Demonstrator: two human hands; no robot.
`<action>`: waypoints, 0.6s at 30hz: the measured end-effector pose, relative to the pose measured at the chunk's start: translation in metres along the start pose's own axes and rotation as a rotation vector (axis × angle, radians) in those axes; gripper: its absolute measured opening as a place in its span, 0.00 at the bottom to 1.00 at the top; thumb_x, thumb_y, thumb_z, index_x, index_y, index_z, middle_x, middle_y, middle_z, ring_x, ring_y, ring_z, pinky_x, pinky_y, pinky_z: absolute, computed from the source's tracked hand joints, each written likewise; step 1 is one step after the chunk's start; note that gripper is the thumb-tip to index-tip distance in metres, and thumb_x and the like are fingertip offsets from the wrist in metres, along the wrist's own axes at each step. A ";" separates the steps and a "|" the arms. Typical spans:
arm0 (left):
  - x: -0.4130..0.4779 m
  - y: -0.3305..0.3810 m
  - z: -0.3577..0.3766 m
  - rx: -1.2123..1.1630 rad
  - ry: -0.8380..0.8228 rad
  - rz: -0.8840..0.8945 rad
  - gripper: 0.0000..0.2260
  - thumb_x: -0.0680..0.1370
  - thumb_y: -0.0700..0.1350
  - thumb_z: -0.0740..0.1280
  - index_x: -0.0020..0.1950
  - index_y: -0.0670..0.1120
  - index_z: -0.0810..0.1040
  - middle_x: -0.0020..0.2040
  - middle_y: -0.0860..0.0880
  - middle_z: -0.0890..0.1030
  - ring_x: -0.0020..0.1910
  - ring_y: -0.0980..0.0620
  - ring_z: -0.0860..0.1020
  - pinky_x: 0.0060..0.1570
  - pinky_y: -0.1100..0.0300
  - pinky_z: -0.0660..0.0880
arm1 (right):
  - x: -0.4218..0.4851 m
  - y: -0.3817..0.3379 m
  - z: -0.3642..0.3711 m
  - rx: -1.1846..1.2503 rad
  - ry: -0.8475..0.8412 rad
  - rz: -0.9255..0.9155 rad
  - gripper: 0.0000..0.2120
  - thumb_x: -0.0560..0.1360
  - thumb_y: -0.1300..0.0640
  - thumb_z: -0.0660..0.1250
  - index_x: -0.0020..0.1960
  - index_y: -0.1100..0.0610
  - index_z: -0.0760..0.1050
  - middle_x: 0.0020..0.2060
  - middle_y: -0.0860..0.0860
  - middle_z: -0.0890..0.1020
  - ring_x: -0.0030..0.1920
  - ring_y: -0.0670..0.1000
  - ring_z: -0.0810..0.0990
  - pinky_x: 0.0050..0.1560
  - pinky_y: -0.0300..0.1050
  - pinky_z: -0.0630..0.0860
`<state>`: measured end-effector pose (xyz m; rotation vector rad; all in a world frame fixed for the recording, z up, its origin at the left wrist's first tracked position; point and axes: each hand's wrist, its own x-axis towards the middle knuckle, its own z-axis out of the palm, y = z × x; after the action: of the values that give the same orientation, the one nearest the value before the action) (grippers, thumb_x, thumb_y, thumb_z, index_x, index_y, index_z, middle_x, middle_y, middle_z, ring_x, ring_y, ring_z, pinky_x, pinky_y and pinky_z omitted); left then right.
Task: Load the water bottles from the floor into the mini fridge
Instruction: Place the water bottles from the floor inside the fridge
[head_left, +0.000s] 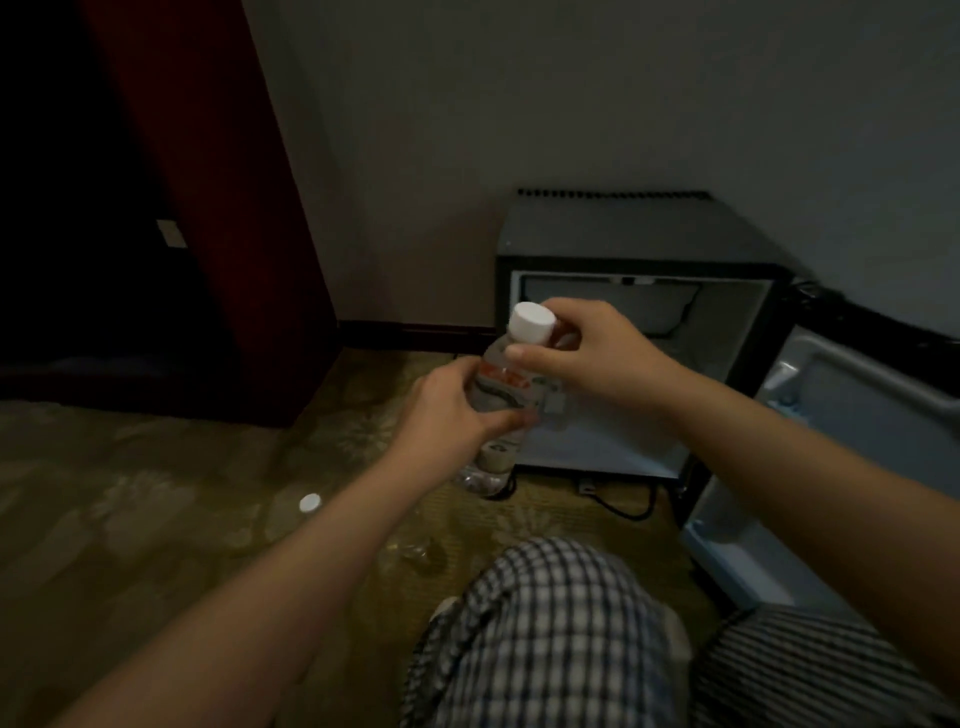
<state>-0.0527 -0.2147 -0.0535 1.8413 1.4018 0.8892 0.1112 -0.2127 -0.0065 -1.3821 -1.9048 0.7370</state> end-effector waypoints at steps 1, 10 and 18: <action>0.005 0.008 0.006 0.006 -0.011 0.015 0.20 0.65 0.53 0.76 0.54 0.53 0.76 0.51 0.53 0.82 0.51 0.55 0.79 0.53 0.53 0.78 | -0.002 0.005 -0.008 0.014 0.019 0.013 0.14 0.71 0.46 0.71 0.54 0.51 0.77 0.46 0.48 0.81 0.49 0.47 0.79 0.49 0.46 0.77; 0.050 0.065 0.066 0.097 -0.130 0.117 0.20 0.65 0.57 0.75 0.53 0.51 0.78 0.48 0.53 0.82 0.49 0.54 0.79 0.52 0.49 0.79 | -0.028 0.053 -0.068 0.096 0.137 0.142 0.16 0.73 0.47 0.69 0.59 0.49 0.73 0.47 0.48 0.81 0.49 0.50 0.82 0.47 0.51 0.82; 0.086 0.063 0.117 0.107 -0.230 0.094 0.18 0.67 0.54 0.75 0.53 0.50 0.78 0.48 0.54 0.82 0.50 0.55 0.80 0.51 0.55 0.78 | -0.018 0.101 -0.091 0.190 0.109 0.248 0.12 0.75 0.53 0.67 0.58 0.53 0.73 0.49 0.53 0.81 0.50 0.54 0.82 0.50 0.52 0.82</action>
<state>0.0944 -0.1556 -0.0565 2.0330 1.2496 0.6340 0.2453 -0.1954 -0.0305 -1.5196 -1.5536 0.9161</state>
